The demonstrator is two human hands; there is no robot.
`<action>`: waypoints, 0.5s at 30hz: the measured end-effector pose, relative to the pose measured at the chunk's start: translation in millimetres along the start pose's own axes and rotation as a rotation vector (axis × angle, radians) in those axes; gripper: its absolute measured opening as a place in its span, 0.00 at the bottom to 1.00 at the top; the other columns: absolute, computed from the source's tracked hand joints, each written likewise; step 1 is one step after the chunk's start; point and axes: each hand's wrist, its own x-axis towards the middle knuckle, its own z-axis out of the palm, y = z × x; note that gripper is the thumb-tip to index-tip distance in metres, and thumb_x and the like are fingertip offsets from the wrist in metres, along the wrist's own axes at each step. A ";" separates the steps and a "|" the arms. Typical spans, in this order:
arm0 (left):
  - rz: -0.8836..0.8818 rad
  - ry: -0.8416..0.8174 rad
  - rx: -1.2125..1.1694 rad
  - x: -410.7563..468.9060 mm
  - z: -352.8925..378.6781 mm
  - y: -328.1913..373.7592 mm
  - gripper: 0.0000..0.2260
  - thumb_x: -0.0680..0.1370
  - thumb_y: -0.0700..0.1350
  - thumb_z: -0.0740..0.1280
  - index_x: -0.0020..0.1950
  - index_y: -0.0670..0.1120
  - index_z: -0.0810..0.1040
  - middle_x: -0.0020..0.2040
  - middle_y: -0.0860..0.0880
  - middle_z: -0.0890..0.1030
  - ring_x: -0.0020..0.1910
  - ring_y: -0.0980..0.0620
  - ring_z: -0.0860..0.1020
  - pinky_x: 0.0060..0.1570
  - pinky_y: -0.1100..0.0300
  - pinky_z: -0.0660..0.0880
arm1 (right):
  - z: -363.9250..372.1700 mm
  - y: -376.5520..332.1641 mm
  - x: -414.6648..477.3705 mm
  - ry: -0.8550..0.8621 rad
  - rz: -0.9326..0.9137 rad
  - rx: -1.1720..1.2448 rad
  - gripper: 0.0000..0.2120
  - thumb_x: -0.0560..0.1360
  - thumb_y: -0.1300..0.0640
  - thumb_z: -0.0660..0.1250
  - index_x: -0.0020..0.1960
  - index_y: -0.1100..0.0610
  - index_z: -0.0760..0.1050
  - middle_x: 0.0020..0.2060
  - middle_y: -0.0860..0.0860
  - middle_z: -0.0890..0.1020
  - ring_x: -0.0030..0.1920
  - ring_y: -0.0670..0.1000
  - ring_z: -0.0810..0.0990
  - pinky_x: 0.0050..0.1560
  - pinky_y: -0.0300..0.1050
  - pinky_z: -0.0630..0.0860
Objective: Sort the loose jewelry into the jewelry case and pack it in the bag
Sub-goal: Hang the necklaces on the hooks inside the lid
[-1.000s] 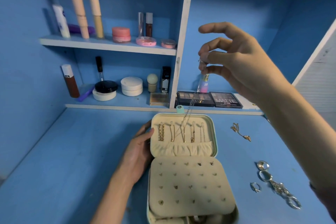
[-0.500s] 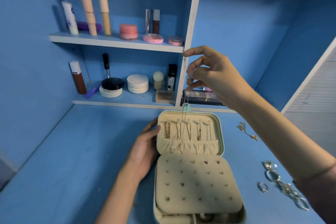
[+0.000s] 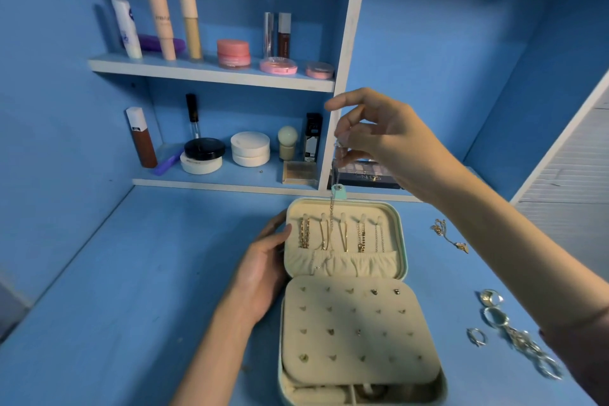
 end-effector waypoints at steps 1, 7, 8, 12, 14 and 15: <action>-0.002 -0.002 0.000 -0.1 -0.2 0.0 0.20 0.72 0.42 0.64 0.64 0.47 0.76 0.54 0.45 0.83 0.49 0.49 0.82 0.50 0.52 0.76 | 0.3 -2.3 1.1 -0.018 -0.016 0.035 0.15 0.75 0.75 0.59 0.57 0.60 0.73 0.37 0.53 0.74 0.33 0.52 0.77 0.43 0.47 0.80; -0.002 0.012 -0.005 0.4 -0.7 -0.5 0.19 0.71 0.42 0.64 0.62 0.47 0.77 0.54 0.44 0.83 0.51 0.47 0.81 0.49 0.52 0.76 | 5.9 4.9 9.2 -0.048 -0.046 -0.136 0.16 0.75 0.75 0.58 0.56 0.60 0.73 0.37 0.53 0.73 0.34 0.52 0.77 0.42 0.47 0.80; -0.001 0.013 -0.005 0.5 -0.9 -0.7 0.18 0.72 0.42 0.64 0.62 0.47 0.77 0.54 0.45 0.84 0.51 0.48 0.81 0.48 0.53 0.76 | 6.7 8.9 10.6 -0.037 -0.051 -0.216 0.16 0.75 0.75 0.57 0.56 0.59 0.74 0.37 0.53 0.73 0.34 0.53 0.78 0.42 0.48 0.81; 0.006 0.012 0.005 1.3 -0.9 -0.8 0.19 0.71 0.42 0.64 0.62 0.47 0.77 0.53 0.46 0.84 0.51 0.49 0.81 0.49 0.53 0.75 | 5.0 19.8 12.3 0.027 -0.095 -0.486 0.18 0.74 0.73 0.56 0.53 0.54 0.75 0.36 0.49 0.74 0.34 0.54 0.81 0.41 0.46 0.80; 0.010 0.012 0.011 1.8 -1.4 -1.0 0.19 0.71 0.42 0.64 0.62 0.47 0.77 0.53 0.46 0.84 0.51 0.49 0.81 0.48 0.53 0.75 | 3.2 21.9 11.8 0.054 -0.117 -0.567 0.18 0.74 0.72 0.56 0.53 0.54 0.75 0.36 0.48 0.74 0.34 0.54 0.80 0.36 0.39 0.76; 0.010 0.013 0.014 1.8 -1.4 -1.0 0.19 0.72 0.42 0.64 0.63 0.47 0.77 0.53 0.46 0.84 0.51 0.49 0.81 0.48 0.53 0.75 | 2.2 22.8 11.3 0.056 -0.116 -0.593 0.18 0.74 0.72 0.56 0.53 0.54 0.75 0.36 0.48 0.74 0.35 0.55 0.79 0.36 0.39 0.75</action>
